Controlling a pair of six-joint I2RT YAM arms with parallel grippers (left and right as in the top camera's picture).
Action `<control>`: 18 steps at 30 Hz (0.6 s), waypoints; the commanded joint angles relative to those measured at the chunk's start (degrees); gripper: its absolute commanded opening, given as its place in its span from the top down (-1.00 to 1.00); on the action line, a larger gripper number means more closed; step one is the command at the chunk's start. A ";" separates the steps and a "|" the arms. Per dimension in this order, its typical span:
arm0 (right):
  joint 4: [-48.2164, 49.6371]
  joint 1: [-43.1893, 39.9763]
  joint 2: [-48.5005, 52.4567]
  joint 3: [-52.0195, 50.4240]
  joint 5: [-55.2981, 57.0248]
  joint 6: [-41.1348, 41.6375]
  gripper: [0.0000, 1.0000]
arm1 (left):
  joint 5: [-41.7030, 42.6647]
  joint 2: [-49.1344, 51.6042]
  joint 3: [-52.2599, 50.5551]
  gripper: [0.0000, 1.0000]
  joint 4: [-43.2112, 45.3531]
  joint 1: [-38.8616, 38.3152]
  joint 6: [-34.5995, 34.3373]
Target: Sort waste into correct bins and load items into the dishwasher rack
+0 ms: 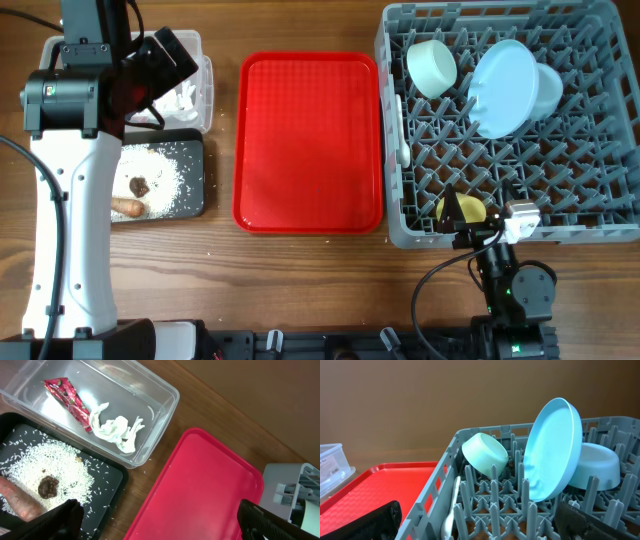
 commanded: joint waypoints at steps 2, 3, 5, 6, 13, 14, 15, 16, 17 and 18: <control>-0.04 -0.17 -0.11 -0.07 -0.92 1.11 -1.00 | -0.52 -0.11 0.39 -1.00 0.15 -0.15 0.68; -0.04 -0.17 -0.11 -0.07 -0.92 1.11 -1.00 | -0.52 -0.11 0.39 -1.00 0.15 -0.15 0.68; -0.04 -0.17 -0.11 -0.07 -0.92 1.14 -0.99 | -0.52 -0.11 0.39 -1.00 0.13 -0.15 0.68; -0.04 -0.17 -0.11 -0.07 -0.92 1.09 -0.99 | -0.52 -0.11 0.39 -1.00 0.13 -0.15 0.68; -0.04 -0.17 -0.11 -0.07 -0.92 1.11 -0.99 | -1.11 -3.98 -6.12 -1.00 5.33 -0.04 4.48; -0.04 -0.17 -0.11 -0.07 -0.92 1.14 -0.99 | 1.18 -6.08 -9.90 -1.00 10.38 -0.04 6.97; -0.04 -0.17 -0.11 -0.07 -0.92 1.14 -1.00 | 5.05 -9.64 -16.20 -1.00 17.51 -0.04 11.34; -0.04 -0.17 -0.11 -0.07 -0.92 1.14 -0.99 | 7.32 -13.77 -23.21 -1.00 23.74 0.00 14.86; -0.04 -0.17 -0.11 -0.07 -0.92 1.11 -1.00 | 7.91 -17.51 -29.18 -1.00 28.11 0.00 16.50; -0.04 -0.17 -0.11 -0.07 -0.92 1.11 -1.00 | 7.91 -21.00 -34.25 -1.00 31.32 0.00 17.03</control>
